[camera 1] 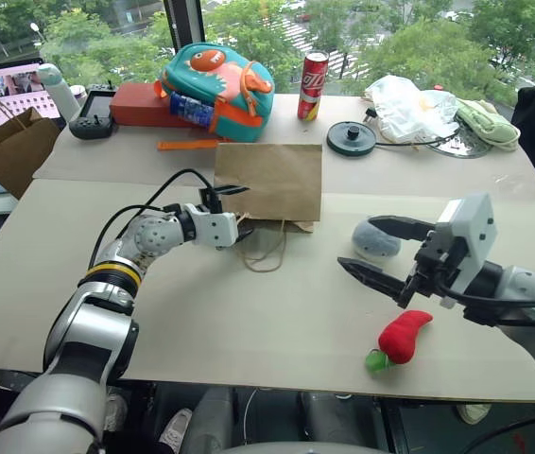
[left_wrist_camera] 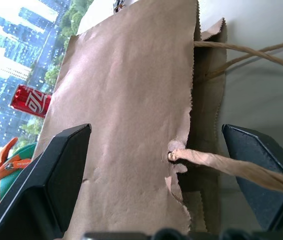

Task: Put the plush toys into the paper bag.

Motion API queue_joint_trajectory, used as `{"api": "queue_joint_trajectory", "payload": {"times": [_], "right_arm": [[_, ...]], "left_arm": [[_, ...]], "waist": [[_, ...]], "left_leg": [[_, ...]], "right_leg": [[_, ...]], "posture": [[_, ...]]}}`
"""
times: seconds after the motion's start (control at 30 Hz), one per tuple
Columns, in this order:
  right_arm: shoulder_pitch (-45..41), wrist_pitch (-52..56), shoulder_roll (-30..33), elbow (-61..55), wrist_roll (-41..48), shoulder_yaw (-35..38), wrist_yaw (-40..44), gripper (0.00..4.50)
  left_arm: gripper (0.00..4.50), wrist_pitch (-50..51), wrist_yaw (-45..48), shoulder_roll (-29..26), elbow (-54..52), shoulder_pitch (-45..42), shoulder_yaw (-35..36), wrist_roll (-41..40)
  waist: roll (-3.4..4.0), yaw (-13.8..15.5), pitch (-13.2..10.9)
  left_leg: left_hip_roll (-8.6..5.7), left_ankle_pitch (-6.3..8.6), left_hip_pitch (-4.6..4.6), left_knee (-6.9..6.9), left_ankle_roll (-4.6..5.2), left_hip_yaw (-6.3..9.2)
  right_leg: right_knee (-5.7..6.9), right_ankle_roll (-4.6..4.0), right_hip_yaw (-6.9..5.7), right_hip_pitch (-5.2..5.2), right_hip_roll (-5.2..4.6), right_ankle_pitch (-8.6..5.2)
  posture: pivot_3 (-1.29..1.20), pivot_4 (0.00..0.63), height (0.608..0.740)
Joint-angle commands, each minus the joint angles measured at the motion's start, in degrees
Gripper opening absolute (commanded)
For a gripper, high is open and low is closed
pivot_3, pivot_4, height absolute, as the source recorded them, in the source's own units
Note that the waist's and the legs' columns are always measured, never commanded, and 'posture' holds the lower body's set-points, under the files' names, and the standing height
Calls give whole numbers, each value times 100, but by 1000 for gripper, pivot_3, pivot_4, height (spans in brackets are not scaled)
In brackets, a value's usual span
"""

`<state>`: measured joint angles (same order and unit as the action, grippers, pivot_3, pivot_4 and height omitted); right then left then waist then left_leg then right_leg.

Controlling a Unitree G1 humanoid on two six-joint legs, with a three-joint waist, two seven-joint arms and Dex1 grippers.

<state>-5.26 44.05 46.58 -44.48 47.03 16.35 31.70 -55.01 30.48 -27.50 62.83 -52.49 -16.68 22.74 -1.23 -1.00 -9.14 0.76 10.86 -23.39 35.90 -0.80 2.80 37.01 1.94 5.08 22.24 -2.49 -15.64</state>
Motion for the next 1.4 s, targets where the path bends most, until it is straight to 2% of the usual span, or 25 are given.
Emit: {"api": "queue_joint_trajectory", "payload": {"times": [0.03, 0.33, 0.37, 0.63, 0.8, 1.0, 1.13, 1.27, 1.4], "right_arm": [[18, -19, 1, -195, 126, 144, -90, 4500], [4, -49, 46, -177, 134, 95, -171, 4500], [0, -53, 51, -171, 125, 84, -171, 4500], [-60, -77, 52, -114, 69, 13, -183, 4500], [-116, -83, 58, -53, -24, -55, -189, 4500], [-26, -57, 89, -72, -134, -118, -158, 4500], [76, -69, 103, -31, -507, -474, -214, 4500], [-121, 78, -237, 136, -859, -1132, -605, 4500], [-345, 148, -832, 424, -1304, -1770, -1115, 3487]], "left_arm": [[3490, -150, 65, -12, 37, -202, 46, -163], [107, -203, 197, 27, 36, -186, 43, -215], [14, -208, 210, 28, 31, -179, 48, -225], [14, -146, 457, 39, -70, -154, 112, -466], [14, 22, 1008, 23, -309, -84, 197, -915], [14, 1790, 2573, -101, -1796, 300, 596, -2379], [14, 3151, 2959, -291, -2931, 577, 790, -2877], [14, 4318, 3015, -418, -3848, 777, 962, -3196], [0, 4912, 2954, -468, -4379, 862, 1047, -3263]], "waist": [[0, -3, 0], [0, 6, 0], [0, 6, 0], [0, 7, 0], [0, 6, 0], [1, -11, 0], [1, -31, 0], [1, -59, 1], [1, -98, 0]], "left_leg": [[0, 0, 0, 0, 0, 0], [0, 0, 1, 0, 0, 0], [0, 0, 1, 0, 0, 1], [-1, 0, 2, 1, 0, 1], [0, 0, 2, 1, 0, 1], [2, 0, 4, 0, 0, 2], [4, -1, 6, 1, 0, 3], [5, -1, 10, 3, 1, 5], [6, -2, 10, 5, 0, 8]], "right_leg": [[0, 0, 0, 0, 0, 0], [1, 0, 0, -1, 0, 0], [1, 0, 0, -1, 0, 0], [2, 0, 0, -1, 0, 0], [3, 0, 0, -1, 0, 0], [7, -1, -1, 0, 1, 0], [9, -1, -1, -1, 3, 0], [10, 0, -2, -2, 5, 0], [12, 0, -2, -2, 6, 0]], "posture": [[0, 150, 739], [0, 150, 739], [0, 150, 739], [0, 150, 739], [0, 150, 739], [0, 150, 739], [0, 150, 739], [0, 150, 739], [0, 150, 739]]}}
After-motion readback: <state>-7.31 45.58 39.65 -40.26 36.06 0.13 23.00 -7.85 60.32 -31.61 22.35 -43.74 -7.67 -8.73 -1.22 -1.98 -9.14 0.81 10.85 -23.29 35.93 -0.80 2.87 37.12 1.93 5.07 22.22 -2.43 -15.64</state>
